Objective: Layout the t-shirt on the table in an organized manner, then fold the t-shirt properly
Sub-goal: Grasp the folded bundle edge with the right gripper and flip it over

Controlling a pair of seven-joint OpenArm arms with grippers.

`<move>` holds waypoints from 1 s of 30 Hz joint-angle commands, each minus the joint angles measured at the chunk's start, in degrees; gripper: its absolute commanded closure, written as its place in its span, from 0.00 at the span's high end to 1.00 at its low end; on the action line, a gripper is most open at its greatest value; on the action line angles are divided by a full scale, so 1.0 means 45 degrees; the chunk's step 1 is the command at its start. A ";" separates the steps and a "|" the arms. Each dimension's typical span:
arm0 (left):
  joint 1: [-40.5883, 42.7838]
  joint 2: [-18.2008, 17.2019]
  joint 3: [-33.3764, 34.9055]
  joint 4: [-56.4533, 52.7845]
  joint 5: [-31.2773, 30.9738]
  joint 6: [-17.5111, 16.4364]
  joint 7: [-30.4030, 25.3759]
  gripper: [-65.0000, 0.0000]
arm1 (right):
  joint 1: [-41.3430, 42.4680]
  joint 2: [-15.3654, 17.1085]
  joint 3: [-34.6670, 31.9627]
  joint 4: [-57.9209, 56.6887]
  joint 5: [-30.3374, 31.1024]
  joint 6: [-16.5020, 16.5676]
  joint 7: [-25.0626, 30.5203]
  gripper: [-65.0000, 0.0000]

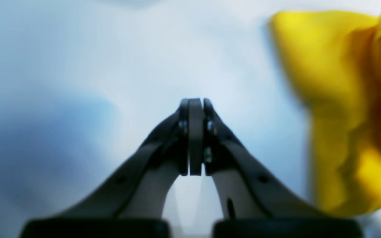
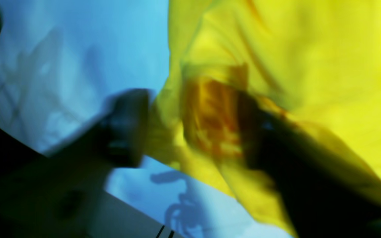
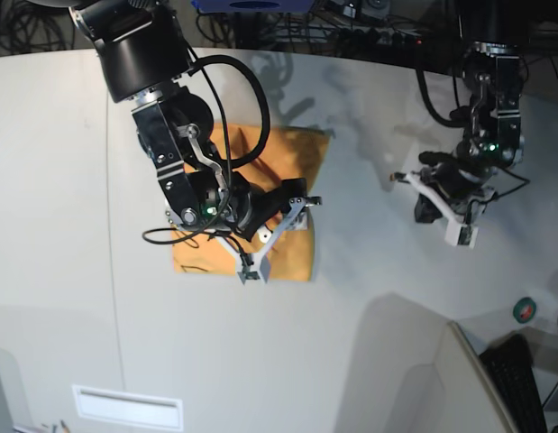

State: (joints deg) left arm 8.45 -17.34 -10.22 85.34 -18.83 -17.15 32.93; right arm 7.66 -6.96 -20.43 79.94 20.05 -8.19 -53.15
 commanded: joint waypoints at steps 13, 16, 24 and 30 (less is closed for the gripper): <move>0.2020 -0.0239 -0.5788 0.0171 -0.0162 -0.2470 -0.0216 0.00 | 0.0320 -0.0143 -0.0746 -0.0856 0.1180 -0.0027 0.1485 0.78; 0.2040 -0.0239 -0.5768 0.0171 -0.0162 -0.2470 -0.0216 0.00 | 0.0339 -0.0162 -0.1488 -0.0856 0.1180 -0.0027 0.1759 0.78; 0.1942 -0.0082 -0.5729 0.0171 -0.0162 -0.2470 -0.0216 0.00 | 0.1824 -0.0182 -0.4242 -0.0837 0.1180 -0.0008 0.2638 0.78; 0.1786 -0.0102 -0.5807 -0.0181 -0.0143 -0.2490 -0.0216 0.00 | 0.2547 0.0482 -0.4750 0.2172 0.1082 -0.0047 0.0782 0.60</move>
State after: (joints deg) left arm 16.88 -16.60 -35.79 83.57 -18.92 -28.56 33.17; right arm 17.78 -5.34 -42.74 89.34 25.85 -7.97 -50.54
